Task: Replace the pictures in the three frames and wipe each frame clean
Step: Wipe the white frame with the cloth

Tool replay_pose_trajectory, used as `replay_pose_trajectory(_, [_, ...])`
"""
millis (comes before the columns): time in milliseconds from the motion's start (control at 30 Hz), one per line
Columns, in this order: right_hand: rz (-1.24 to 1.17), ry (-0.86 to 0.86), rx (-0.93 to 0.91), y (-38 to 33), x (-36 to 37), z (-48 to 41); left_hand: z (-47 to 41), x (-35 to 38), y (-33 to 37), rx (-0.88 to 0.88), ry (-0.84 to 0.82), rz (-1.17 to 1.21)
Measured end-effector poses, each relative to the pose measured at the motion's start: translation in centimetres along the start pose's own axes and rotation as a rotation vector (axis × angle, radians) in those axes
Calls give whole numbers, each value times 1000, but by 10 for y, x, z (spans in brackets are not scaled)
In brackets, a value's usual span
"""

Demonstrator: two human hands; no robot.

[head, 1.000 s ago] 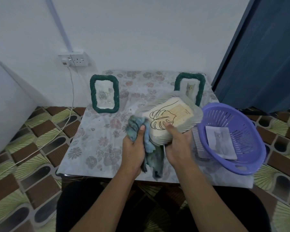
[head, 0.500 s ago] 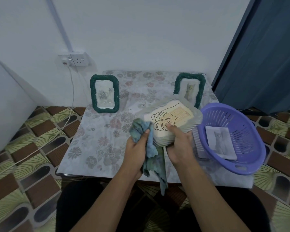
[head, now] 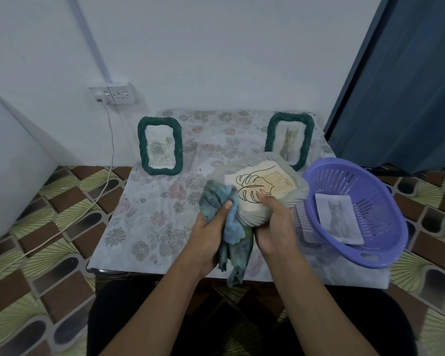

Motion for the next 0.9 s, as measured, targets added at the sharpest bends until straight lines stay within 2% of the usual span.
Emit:
replay_pose_trajectory(67, [-4, 8, 20, 1, -2, -1, 2, 1, -3, -13, -69, -24])
replay_pose_trajectory(167, [-7, 14, 16, 2, -2, -1, 4, 0, -1, 31, -76, -62])
replay_pose_trajectory(467, [17, -28, -35, -4, 12, 2, 5, -3, 18, 234, 187, -78])
replay_pose_trajectory(567, [29, -32, -37, -4, 16, 7, 1, -6, 20, 208, 232, -51])
replay_pose_trajectory(733, [71, -35, -81, -12, 18, 11, -1, -5, 15, 115, 149, -47])
replay_pose_trajectory(900, [116, -54, -108, -14, 17, 14, -6, -15, 27, 207, 66, -106])
Point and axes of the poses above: each hand's wrist, its own z-axis away from the middle knuckle, its own x-axis out of the palm, y = z × x, the point moved 7 cm from there along -z, towards the middle knuckle, and after that the axes turned 7 degrees about y, right-handed, at the moved point
